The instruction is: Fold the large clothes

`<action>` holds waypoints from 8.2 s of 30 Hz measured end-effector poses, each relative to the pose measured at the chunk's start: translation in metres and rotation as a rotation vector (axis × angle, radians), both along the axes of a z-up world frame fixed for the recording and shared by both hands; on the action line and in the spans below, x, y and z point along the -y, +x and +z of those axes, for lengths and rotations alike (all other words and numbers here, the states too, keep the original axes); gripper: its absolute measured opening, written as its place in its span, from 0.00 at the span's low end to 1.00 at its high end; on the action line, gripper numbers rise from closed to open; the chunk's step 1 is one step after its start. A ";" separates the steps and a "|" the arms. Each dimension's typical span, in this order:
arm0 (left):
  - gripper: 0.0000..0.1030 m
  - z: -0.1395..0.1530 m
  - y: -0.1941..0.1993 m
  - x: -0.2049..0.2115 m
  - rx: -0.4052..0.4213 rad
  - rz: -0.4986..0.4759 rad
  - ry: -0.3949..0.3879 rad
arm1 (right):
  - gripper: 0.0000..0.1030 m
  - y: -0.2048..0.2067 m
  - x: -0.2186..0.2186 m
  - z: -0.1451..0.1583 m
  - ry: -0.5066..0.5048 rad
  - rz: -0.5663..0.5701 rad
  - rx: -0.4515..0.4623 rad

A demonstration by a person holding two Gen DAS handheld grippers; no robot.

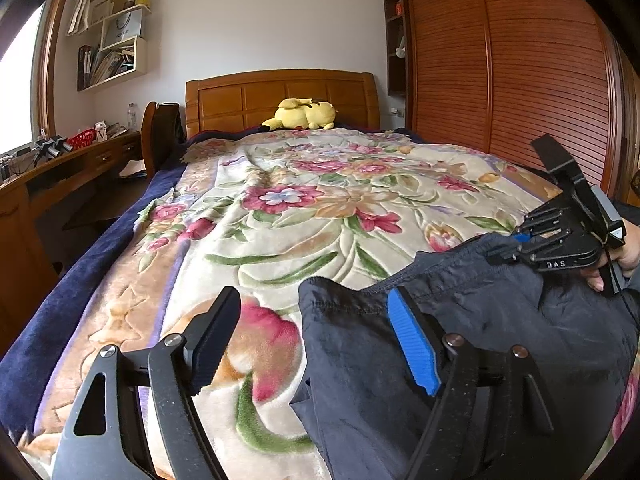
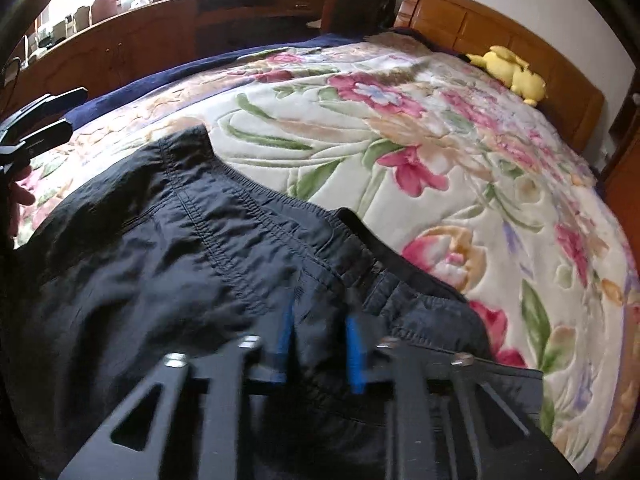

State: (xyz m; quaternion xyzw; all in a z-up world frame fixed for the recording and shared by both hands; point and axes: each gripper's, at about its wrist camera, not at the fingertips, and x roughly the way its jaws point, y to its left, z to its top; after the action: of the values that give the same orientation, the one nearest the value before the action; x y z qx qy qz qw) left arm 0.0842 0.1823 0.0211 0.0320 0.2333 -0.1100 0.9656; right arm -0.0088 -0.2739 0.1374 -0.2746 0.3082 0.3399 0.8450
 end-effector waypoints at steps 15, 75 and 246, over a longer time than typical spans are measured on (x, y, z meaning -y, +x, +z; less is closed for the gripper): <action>0.76 0.004 -0.002 -0.001 0.002 0.006 0.011 | 0.11 0.034 -0.033 -0.024 -0.048 -0.104 0.039; 0.76 -0.023 -0.069 0.009 -0.057 0.065 -0.022 | 0.50 0.040 0.188 -0.016 0.121 -0.616 0.072; 0.79 0.026 -0.204 -0.036 0.110 0.218 -0.138 | 0.69 -0.132 0.008 0.005 0.312 0.009 0.062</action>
State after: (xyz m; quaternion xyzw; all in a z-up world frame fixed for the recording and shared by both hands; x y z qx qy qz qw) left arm -0.1196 0.2187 0.0474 -0.0541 0.1738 -0.0181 0.9831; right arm -0.1410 -0.2815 0.1419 -0.1518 0.2244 0.3788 0.8849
